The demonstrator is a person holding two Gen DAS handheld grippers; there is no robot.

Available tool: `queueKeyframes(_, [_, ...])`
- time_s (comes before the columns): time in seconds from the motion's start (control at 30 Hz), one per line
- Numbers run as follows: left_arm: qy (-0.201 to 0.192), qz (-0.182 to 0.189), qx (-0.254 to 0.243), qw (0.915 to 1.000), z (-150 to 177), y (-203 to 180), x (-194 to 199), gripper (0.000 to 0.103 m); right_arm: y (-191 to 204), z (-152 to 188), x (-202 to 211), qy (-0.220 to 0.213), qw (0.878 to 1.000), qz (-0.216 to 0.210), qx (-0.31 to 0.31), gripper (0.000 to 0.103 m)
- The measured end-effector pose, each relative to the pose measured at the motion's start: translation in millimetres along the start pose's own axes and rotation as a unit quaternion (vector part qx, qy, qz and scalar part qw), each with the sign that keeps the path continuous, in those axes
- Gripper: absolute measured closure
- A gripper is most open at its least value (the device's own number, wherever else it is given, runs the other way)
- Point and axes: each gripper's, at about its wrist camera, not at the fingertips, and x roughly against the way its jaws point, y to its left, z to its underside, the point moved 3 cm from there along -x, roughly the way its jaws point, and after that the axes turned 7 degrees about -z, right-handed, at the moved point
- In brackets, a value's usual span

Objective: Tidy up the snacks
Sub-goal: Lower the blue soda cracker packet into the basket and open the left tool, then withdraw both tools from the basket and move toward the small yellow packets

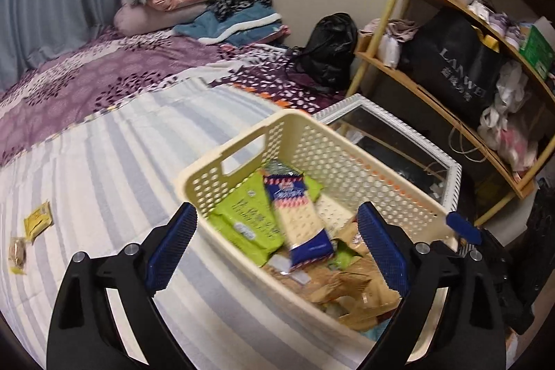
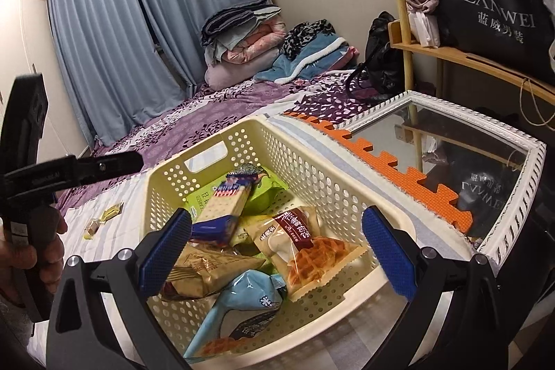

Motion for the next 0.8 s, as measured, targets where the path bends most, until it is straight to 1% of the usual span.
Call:
queueKeyframes(0.1, [-0.004,-0.019,0.008,0.9998,2,13,4,0.007,5,-2,0,-0.001,1.0,-0.005,0.005,0.005])
queueKeyframes(0.17, [-0.007,-0.03,0.01,0.9995,2,19,7,0.004,11,-4,0,-0.003,1.0,-0.009,0.012,0.005])
queueKeyframes(0.27, [-0.014,-0.04,0.009,0.9991,2,25,12,0.003,19,-6,2,-0.006,1.0,-0.013,0.018,0.005])
queueKeyframes(0.5, [-0.017,-0.048,0.017,0.9986,5,39,21,0.003,36,-9,5,-0.007,0.999,-0.017,0.031,0.005])
queueKeyframes(0.8, [-0.025,-0.06,0.042,0.997,14,71,35,0.003,70,-10,2,-0.003,0.997,-0.039,0.06,0.005])
